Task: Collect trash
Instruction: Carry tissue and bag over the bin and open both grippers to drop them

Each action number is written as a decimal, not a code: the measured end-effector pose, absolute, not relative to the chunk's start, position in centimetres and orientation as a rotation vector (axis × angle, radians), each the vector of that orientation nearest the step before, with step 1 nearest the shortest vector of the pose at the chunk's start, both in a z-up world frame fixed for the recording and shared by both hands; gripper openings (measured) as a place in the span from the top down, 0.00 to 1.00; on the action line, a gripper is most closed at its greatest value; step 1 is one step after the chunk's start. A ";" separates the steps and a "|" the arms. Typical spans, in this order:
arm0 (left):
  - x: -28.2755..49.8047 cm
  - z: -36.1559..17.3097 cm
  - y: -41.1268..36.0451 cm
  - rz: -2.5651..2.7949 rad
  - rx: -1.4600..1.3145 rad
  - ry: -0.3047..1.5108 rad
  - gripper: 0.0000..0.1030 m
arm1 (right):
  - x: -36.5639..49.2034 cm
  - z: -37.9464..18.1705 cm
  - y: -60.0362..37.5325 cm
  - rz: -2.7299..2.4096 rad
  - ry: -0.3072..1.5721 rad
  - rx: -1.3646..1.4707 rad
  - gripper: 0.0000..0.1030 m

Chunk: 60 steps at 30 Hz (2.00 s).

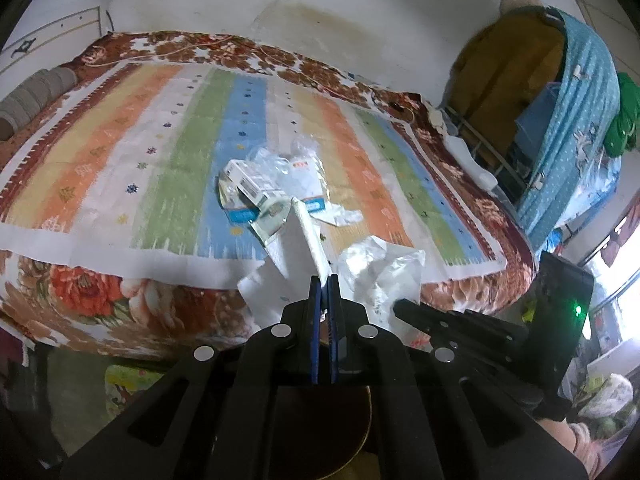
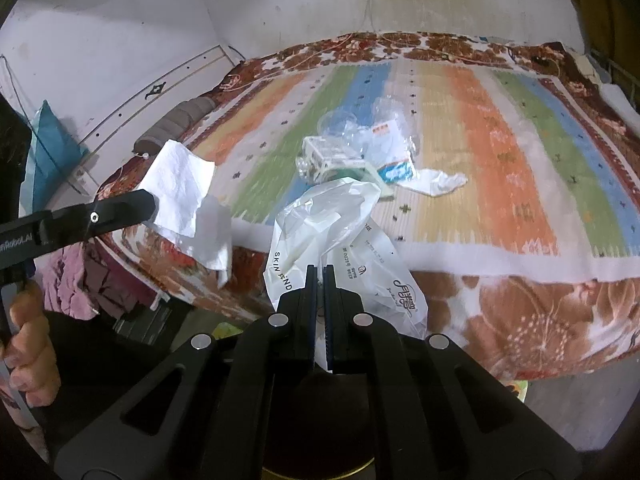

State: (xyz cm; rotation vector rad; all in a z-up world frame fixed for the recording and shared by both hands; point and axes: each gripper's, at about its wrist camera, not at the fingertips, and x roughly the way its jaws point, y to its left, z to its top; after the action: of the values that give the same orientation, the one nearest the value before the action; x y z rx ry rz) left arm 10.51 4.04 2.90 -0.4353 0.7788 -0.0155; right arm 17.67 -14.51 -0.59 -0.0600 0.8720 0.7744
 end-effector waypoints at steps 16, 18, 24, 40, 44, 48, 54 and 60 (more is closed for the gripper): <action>6.6 0.3 2.0 -0.073 -0.464 0.800 0.98 | 13.8 -3.9 -16.2 0.775 0.960 -0.028 0.98; 6.1 -0.3 2.4 -0.065 -0.482 0.810 0.98 | 13.6 -4.2 -16.4 0.772 0.973 -0.013 0.98; 5.3 -1.9 2.4 -0.055 -0.511 0.862 0.98 | 12.8 -5.3 -16.4 0.766 1.007 -0.008 0.98; 5.1 -4.7 1.1 -0.002 -0.500 0.954 0.95 | 13.0 -9.0 -16.0 0.725 1.177 0.022 0.95; 5.3 -5.2 1.2 0.020 -0.501 0.984 0.69 | 13.0 -9.1 -15.9 0.734 1.191 0.031 0.76; 5.2 -5.0 1.7 0.042 -0.517 0.968 0.60 | 12.9 -9.0 -16.0 0.746 1.188 0.049 0.70; 5.2 -4.7 2.0 0.074 -0.513 0.953 0.56 | 13.0 -8.9 -16.1 0.735 1.183 0.047 0.62; 5.2 -4.6 2.2 0.093 -0.494 0.944 0.45 | 12.7 -8.3 -16.0 0.723 1.149 -0.001 0.59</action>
State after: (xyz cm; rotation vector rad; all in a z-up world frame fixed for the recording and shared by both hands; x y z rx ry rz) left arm 5.23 2.18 -4.57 -0.4939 0.9438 0.0931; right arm 12.74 -16.03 -8.33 -0.0005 1.1485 0.7228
